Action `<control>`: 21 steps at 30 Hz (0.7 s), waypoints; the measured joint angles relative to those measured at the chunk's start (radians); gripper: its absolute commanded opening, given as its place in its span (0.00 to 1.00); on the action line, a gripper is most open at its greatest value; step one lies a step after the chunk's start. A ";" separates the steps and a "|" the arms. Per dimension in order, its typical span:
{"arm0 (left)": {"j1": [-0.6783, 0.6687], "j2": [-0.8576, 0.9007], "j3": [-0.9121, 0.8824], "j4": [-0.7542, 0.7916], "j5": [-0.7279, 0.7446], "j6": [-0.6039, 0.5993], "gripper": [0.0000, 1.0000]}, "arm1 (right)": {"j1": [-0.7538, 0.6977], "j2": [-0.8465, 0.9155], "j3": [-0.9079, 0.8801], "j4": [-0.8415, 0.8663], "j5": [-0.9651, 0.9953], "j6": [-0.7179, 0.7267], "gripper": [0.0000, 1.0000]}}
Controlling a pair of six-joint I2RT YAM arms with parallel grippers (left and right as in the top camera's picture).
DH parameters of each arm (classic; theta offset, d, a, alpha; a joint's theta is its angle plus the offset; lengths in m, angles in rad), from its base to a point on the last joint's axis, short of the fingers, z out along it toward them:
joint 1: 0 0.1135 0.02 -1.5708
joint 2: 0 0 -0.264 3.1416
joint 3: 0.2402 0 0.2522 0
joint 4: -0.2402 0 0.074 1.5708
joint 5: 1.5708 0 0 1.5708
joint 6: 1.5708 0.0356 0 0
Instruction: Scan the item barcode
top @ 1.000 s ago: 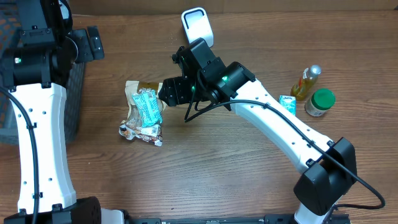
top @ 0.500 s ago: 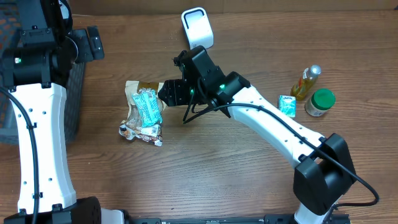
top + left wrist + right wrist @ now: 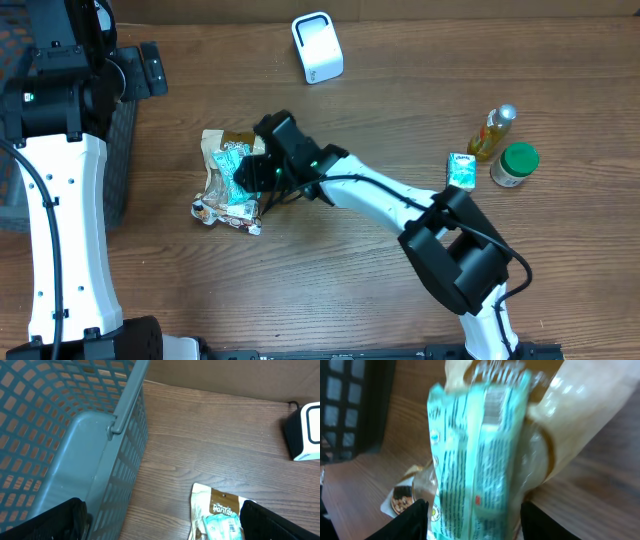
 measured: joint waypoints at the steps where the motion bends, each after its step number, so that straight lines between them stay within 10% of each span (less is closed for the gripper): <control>1: 0.000 0.000 0.000 0.000 0.000 0.000 0.99 | 0.007 0.004 -0.001 0.002 0.000 0.003 0.51; 21: 0.000 0.000 0.000 0.000 0.000 0.000 0.99 | 0.016 0.034 -0.001 0.005 0.031 0.006 0.37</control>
